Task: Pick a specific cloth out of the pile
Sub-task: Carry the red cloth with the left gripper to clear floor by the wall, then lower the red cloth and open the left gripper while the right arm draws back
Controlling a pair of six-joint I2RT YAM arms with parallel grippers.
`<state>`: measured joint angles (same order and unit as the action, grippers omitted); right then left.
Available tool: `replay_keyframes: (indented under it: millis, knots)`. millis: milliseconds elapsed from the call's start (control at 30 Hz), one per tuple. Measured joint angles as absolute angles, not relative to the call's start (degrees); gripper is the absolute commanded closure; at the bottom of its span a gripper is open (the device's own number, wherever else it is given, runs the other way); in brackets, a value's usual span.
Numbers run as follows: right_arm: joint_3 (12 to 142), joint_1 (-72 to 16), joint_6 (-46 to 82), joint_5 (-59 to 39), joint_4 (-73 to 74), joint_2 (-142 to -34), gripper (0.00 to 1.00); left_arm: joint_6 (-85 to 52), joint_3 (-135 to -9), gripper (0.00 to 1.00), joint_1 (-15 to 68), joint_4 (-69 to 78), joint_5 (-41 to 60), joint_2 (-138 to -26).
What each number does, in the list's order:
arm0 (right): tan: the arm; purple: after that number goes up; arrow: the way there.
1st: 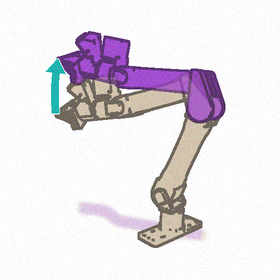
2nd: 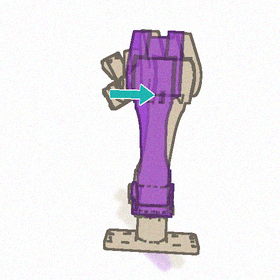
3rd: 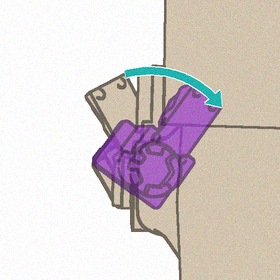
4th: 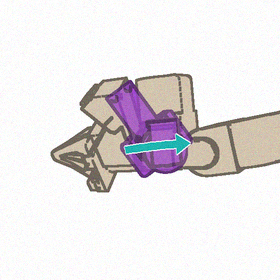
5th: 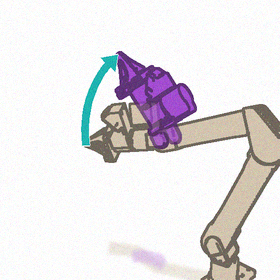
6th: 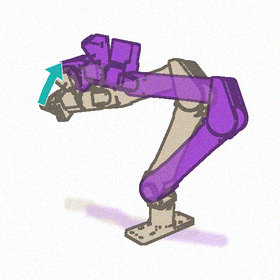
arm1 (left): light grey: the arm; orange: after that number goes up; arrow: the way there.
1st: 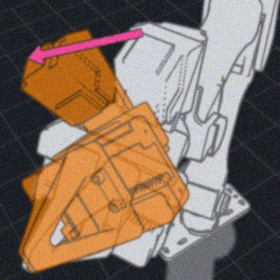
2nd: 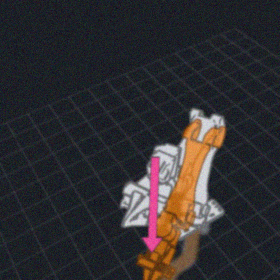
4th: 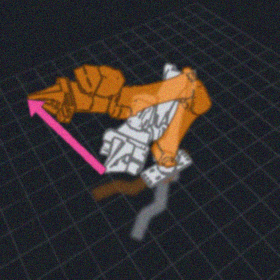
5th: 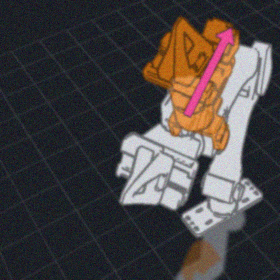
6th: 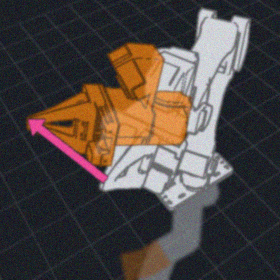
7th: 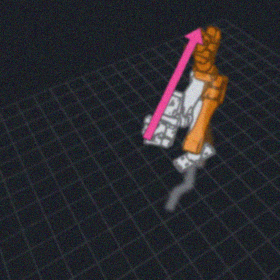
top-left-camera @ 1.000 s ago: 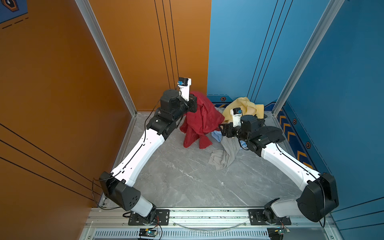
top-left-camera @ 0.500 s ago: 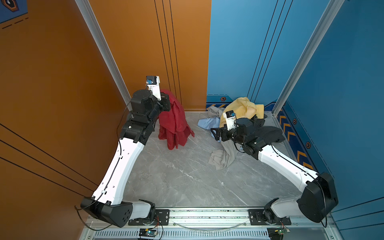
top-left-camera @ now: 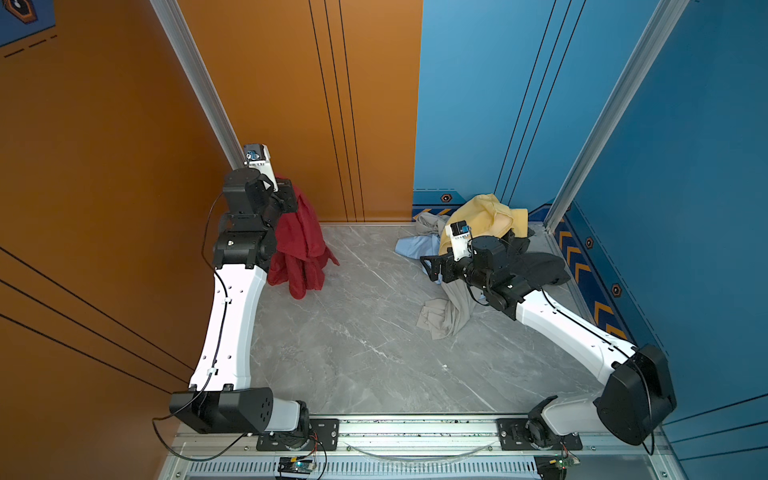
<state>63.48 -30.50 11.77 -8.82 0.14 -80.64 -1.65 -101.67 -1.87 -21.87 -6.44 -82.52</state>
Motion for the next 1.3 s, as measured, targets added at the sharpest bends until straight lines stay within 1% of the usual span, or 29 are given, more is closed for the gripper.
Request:
replay_keyframes:
  millis: [133,267,367,533,800,1033,1300]
  knots:
    - [64.2,-30.5,11.1,-8.8,0.1,-80.7,0.0,-1.0,-104.8,1.0,-3.6,-22.7,-6.4,-86.3]
    - [65.1,-30.5,10.7,-9.0,0.1,-80.8,0.0,-1.1,-103.8,1.0,-4.1,-23.2,-6.5,-87.2]
    - [65.2,-30.9,10.5,-9.1,0.5,-80.9,0.0,-2.4,-99.2,1.0,-4.0,-22.2,-6.5,-86.3]
    - [64.7,-32.3,10.3,-9.1,1.6,-80.9,0.0,-6.1,-85.6,1.0,-2.7,-19.9,-6.9,-83.8]
    - [62.3,-33.4,10.5,-9.7,2.9,-80.9,0.0,-13.6,-69.3,1.0,-0.9,-17.4,-6.9,-79.3]
    - [60.3,-33.3,10.9,-9.9,6.6,-80.8,0.0,-17.5,-60.9,1.0,-0.1,-17.1,-8.2,-73.8]
    - [56.4,-33.3,11.9,-9.9,11.5,-79.4,0.0,-18.5,-58.3,1.0,0.1,-20.0,-10.3,-73.5]
